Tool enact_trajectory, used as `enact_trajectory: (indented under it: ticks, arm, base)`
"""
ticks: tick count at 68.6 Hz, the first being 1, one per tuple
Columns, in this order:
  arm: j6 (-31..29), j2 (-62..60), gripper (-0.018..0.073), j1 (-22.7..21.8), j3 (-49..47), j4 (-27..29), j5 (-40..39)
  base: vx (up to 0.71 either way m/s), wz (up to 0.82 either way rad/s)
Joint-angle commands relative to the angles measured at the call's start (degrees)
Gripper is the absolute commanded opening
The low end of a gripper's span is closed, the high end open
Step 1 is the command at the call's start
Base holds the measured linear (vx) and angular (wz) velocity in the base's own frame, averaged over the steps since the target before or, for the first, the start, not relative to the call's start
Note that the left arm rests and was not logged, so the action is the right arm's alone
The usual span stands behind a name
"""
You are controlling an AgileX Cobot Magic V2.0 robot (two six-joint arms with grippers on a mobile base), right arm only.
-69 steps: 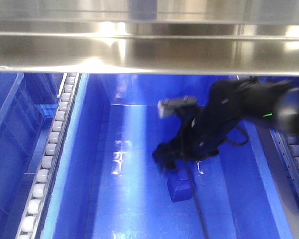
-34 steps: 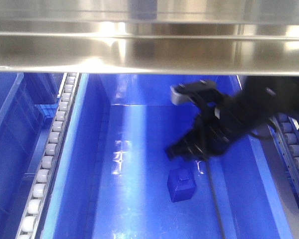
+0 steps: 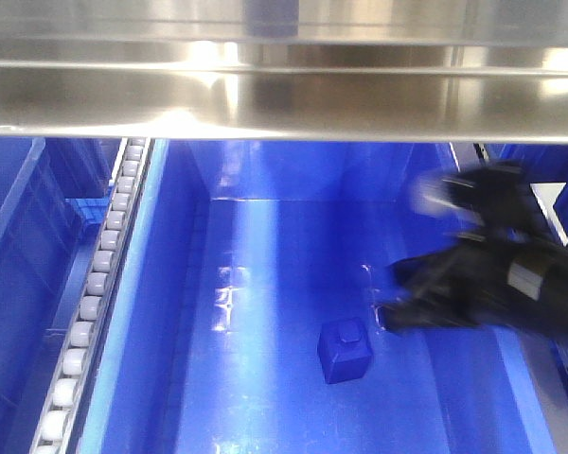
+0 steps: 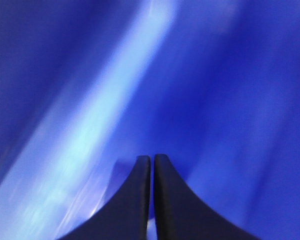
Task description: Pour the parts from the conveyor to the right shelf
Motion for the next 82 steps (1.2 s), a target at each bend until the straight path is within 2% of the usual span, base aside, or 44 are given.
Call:
enact_trajectory:
  ticks: [1,16,37,50,56,73,82]
  arm:
    - [-0.32,-6.81,-0.0010,-0.27,2.49,-1.32,-8.44]
    - [-0.56,-21.78,-0.0010,-0.27,14.17,-1.32,-19.03]
    - [-0.56,-32.33,-0.0010,-0.27,24.77,-1.07,-19.34]
    - [-0.56,-39.89,-0.0010,-0.63,26.42,-1.13,-19.82]
    - [-0.56,-44.46,-0.0010,-3.93,26.42,-1.39,-19.54]
    - [-0.56,-54.64,-0.0010,-18.19,26.75,-3.92,-14.80]
    - [-0.56,-58.76,-0.0010,-23.22,31.09,-3.93,-16.85]
  base:
    - [0.00,0.00]
    - [0.00,0.00]
    - [0.00,0.00]
    - [0.00,0.00]
    - [0.00,0.00]
    - [0.00,0.00]
    - [0.00,0.00]
